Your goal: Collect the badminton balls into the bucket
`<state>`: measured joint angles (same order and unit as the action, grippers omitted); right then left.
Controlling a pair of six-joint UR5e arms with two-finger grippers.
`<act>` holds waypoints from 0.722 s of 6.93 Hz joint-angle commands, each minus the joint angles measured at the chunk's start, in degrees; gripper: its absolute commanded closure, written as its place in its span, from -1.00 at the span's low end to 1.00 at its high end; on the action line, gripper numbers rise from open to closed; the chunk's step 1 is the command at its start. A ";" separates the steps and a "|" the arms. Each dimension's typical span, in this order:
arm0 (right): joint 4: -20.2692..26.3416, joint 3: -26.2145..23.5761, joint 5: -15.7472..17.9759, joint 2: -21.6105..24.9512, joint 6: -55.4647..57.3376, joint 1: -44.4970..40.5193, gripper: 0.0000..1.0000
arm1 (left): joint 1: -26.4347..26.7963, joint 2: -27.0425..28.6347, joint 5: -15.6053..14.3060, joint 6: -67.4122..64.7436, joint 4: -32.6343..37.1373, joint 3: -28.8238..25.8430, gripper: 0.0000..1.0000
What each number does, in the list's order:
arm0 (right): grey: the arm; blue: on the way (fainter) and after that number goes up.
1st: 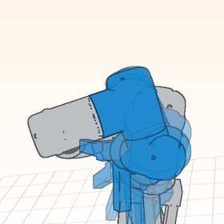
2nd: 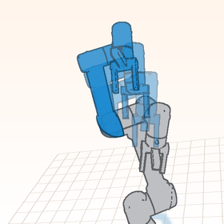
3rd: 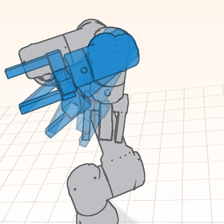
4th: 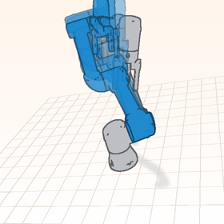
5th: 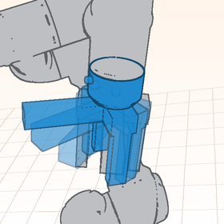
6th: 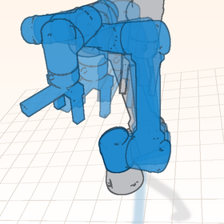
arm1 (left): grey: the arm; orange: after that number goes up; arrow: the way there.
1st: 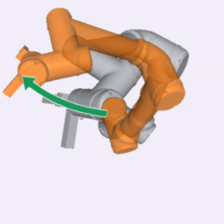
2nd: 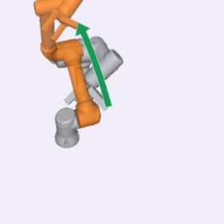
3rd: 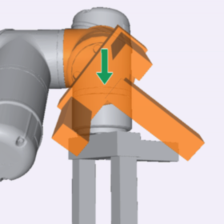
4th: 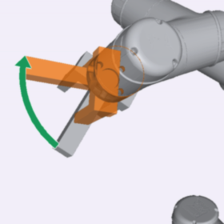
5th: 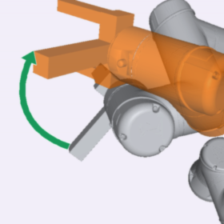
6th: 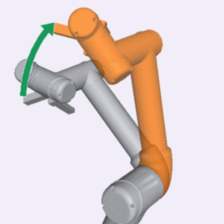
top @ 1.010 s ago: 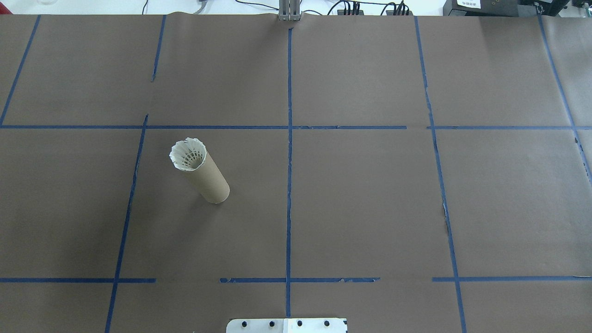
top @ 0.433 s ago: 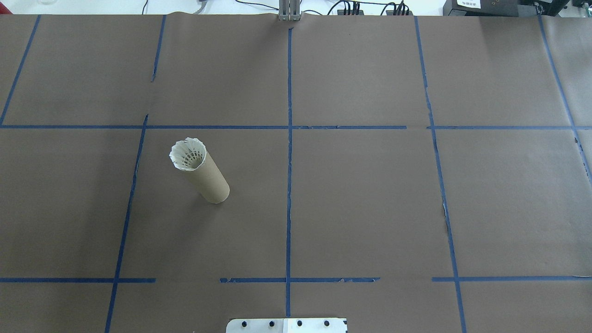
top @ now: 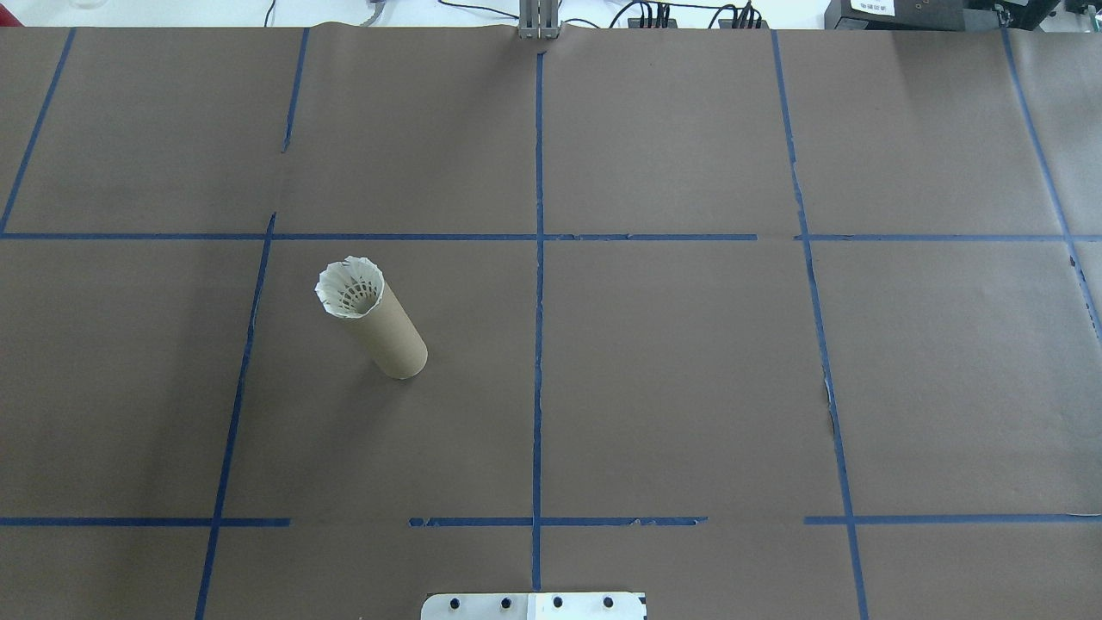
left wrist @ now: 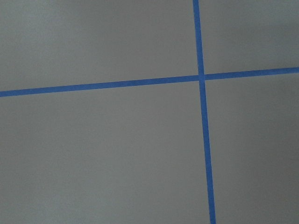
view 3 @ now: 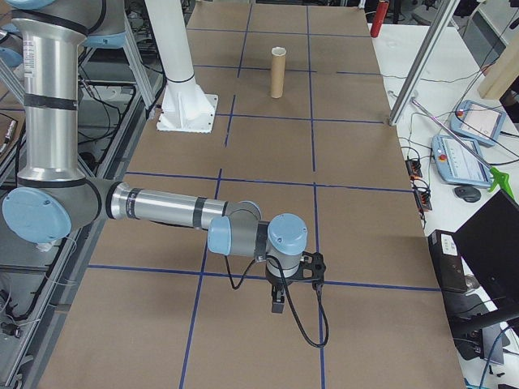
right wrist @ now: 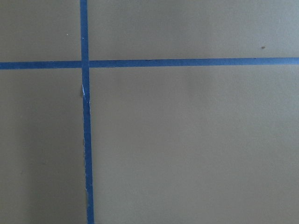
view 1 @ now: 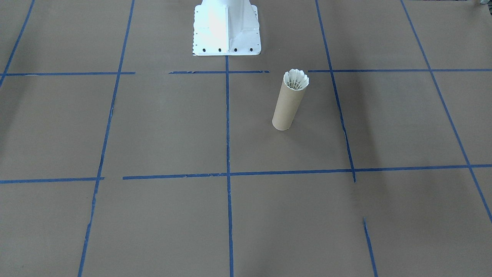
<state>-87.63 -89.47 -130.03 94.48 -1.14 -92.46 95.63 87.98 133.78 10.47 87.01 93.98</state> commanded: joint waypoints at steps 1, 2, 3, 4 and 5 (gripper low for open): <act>0.00 0.00 0.04 0.09 0.00 0.00 -1.00 | 0.09 0.00 -0.10 -0.01 0.00 1.46 -1.00; 0.00 0.00 0.04 0.00 0.00 0.00 -1.00 | 0.09 -0.35 -0.02 -0.01 0.00 1.90 -1.00; 0.00 0.00 0.04 0.00 0.00 0.00 -1.00 | 0.09 -0.35 0.07 -0.01 0.00 1.90 -1.00; 0.00 0.00 0.04 0.00 0.00 0.00 -1.00 | 0.09 -0.35 0.07 -0.10 0.00 1.82 -1.00; 0.00 0.00 0.04 0.00 0.00 0.00 -1.00 | 0.09 -0.27 -0.01 -0.01 0.09 1.82 -1.00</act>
<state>-87.63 -89.47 -129.99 94.49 -1.14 -92.46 95.71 87.66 133.83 10.42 87.03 95.79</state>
